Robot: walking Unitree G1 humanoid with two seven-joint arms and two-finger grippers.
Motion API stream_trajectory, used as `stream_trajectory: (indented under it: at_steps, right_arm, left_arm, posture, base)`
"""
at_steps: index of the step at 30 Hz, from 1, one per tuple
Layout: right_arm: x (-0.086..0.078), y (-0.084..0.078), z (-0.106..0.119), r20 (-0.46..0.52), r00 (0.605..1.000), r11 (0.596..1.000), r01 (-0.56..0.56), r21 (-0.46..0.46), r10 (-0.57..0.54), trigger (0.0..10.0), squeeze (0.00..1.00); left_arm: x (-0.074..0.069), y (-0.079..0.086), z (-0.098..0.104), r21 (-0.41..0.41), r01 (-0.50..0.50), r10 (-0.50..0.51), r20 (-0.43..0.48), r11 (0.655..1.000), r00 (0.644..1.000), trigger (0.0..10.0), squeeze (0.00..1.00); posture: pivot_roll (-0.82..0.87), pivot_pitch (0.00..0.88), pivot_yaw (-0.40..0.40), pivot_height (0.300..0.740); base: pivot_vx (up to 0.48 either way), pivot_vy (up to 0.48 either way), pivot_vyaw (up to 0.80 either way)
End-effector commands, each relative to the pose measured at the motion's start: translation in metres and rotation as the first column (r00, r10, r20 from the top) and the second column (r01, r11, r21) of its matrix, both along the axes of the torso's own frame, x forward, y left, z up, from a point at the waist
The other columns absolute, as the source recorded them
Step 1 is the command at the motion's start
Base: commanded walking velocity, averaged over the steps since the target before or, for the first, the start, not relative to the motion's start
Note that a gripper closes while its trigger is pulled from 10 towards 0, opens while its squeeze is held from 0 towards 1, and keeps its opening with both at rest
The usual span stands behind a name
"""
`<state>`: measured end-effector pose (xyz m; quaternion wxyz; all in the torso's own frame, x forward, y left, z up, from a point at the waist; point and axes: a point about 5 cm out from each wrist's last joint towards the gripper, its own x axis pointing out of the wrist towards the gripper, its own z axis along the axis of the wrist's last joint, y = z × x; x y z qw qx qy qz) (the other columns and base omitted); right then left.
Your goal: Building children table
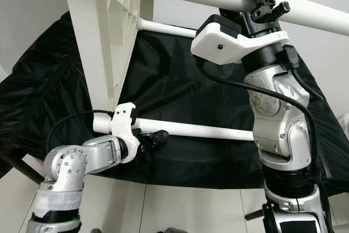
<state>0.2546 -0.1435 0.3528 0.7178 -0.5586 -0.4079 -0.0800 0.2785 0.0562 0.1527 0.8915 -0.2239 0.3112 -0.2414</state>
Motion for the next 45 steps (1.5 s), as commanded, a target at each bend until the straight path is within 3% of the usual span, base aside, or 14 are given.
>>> stream_trajectory:
  at_steps: [1,7,11,14,16,20,25,27,35,42,45]
  right_arm:
    - [0.009,-0.001,-0.011,-0.082,0.997,0.999,-0.006,0.037,0.009,0.0,0.00]
    - [0.006,-0.003,-0.003,-0.063,0.998,0.995,-0.016,0.100,0.023,0.0,0.00]
    - [0.005,-0.004,0.001,-0.052,0.998,0.993,-0.019,0.119,0.026,0.0,0.00]
    - [0.002,-0.008,0.010,-0.040,0.999,0.985,-0.022,0.174,0.029,0.0,0.00]
    - [0.002,-0.008,0.010,-0.040,0.999,0.985,-0.022,0.174,0.029,0.0,0.00]
    - [-0.002,-0.017,0.026,-0.021,0.999,0.959,-0.038,0.282,0.046,0.0,0.00]
    - [-0.002,-0.022,0.032,-0.022,0.998,0.944,-0.044,0.326,0.054,0.0,0.00]
    - [-0.004,-0.029,0.040,-0.013,0.998,0.925,-0.052,0.375,0.061,0.0,0.00]
    - [-0.008,-0.035,0.050,0.012,0.998,0.895,-0.066,0.440,0.068,0.0,0.00]
    - [-0.008,-0.036,0.054,0.013,0.996,0.880,-0.088,0.467,0.092,0.0,0.00]
    - [-0.007,-0.037,0.056,0.012,0.995,0.875,-0.091,0.475,0.097,0.0,0.00]
  left_arm:
    - [0.004,0.001,-0.007,0.033,-0.036,0.037,-0.041,0.999,0.998,10.0,0.00]
    - [0.026,-0.002,0.000,-0.022,-0.168,0.166,-0.062,0.986,0.984,10.0,0.00]
    - [0.029,-0.003,-0.003,-0.020,-0.196,0.194,-0.079,0.980,0.978,10.0,0.00]
    - [0.039,-0.007,0.006,-0.078,-0.266,0.260,-0.079,0.961,0.962,10.0,0.00]
    - [0.039,-0.007,0.006,-0.078,-0.266,0.260,-0.079,0.961,0.962,10.0,0.00]
    - [0.049,-0.012,0.025,-0.081,-0.266,0.266,-0.017,0.960,0.964,10.0,0.00]
    - [0.051,-0.015,0.030,-0.056,-0.250,0.251,0.009,0.967,0.968,10.0,0.00]
    - [0.052,-0.015,0.035,-0.025,-0.244,0.245,0.062,0.970,0.968,10.0,0.00]
    - [0.055,-0.015,0.037,-0.009,-0.255,0.255,0.087,0.967,0.963,10.0,0.00]
    - [0.068,-0.017,0.059,-0.122,-0.308,0.324,0.146,0.943,0.935,10.0,0.00]
    - [0.075,-0.022,0.075,-0.252,-0.338,0.386,0.172,0.907,0.906,10.0,0.00]
  posture:
    - [-0.10,0.109,-0.077,0.740]
    - [-0.10,0.105,-0.074,0.740]
    - [-0.11,0.103,-0.072,0.740]
    - [-0.11,0.099,-0.071,0.740]
    - [-0.11,0.099,-0.071,0.740]
    - [-0.12,0.100,-0.063,0.740]
    - [-0.12,0.100,-0.059,0.740]
    - [-0.12,0.101,-0.054,0.740]
    - [-0.12,0.100,-0.050,0.740]
    - [-0.12,0.099,-0.051,0.740]
    - [-0.12,0.096,-0.057,0.740]
  base:
    - [0.000,0.000,0.00]
    - [0.000,0.000,0.00]
    - [0.000,0.000,0.00]
    - [0.000,0.000,0.00]
    - [0.000,0.000,0.00]
    - [0.000,0.000,0.00]
    - [0.000,0.000,0.00]
    - [0.000,0.000,0.00]
    - [0.000,0.000,0.00]
    - [0.000,0.000,0.00]
    - [0.000,0.000,0.00]
